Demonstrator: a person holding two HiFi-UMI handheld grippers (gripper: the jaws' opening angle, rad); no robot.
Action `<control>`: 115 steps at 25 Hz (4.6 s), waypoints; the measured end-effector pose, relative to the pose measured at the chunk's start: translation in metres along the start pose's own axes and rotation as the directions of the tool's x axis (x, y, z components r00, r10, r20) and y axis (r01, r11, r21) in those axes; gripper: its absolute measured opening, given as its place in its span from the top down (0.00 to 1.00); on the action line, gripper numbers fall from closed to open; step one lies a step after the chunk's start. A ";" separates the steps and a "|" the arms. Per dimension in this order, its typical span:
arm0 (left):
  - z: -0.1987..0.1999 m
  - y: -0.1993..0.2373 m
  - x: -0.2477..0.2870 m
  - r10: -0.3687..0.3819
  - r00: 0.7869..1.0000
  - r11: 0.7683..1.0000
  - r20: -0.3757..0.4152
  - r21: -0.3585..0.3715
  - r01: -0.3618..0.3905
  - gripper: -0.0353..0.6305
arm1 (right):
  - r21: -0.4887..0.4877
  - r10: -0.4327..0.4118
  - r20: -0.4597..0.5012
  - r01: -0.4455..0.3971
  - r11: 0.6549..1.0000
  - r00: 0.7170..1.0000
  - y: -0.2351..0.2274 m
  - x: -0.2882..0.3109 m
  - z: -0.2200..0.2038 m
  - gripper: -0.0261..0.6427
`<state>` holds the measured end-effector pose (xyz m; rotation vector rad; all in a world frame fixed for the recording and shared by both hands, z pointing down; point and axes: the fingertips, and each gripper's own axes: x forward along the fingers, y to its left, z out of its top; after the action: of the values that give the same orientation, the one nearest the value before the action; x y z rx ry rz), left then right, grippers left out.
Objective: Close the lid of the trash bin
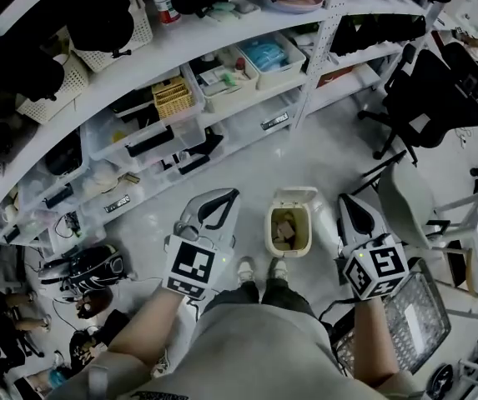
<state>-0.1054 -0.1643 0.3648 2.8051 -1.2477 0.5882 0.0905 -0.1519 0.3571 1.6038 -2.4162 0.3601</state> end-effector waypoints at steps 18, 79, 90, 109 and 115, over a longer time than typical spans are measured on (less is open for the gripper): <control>-0.124 0.037 0.128 -0.004 0.973 0.976 -0.229 -0.211 -0.046 0.94 | 0.059 0.115 -0.417 -0.099 0.993 0.902 -0.087 0.217 -0.202 0.96; -0.375 -0.145 0.125 -0.290 0.779 0.883 -0.555 -0.470 -0.006 0.94 | 0.282 0.317 -0.783 -0.149 0.948 0.535 -0.011 0.056 -0.552 0.96; -0.163 -0.068 0.127 -0.117 0.931 0.958 -0.345 -0.285 0.015 0.94 | 0.145 0.256 -0.456 -0.213 0.966 0.853 -0.060 0.085 -0.236 0.96; 0.097 0.016 0.037 0.097 0.993 0.994 0.065 -0.050 -0.094 0.94 | -0.137 0.249 0.143 -0.230 0.964 0.958 -0.014 -0.003 0.116 0.96; 0.140 0.012 0.007 0.114 0.980 0.993 0.165 0.010 -0.117 0.94 | -0.158 0.199 0.290 -0.158 0.975 0.936 -0.017 -0.041 0.163 0.96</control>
<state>-0.0630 -0.2003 0.2354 2.8634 -1.4491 0.3804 0.1139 -0.1745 0.1912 1.4787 -2.7587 -0.0254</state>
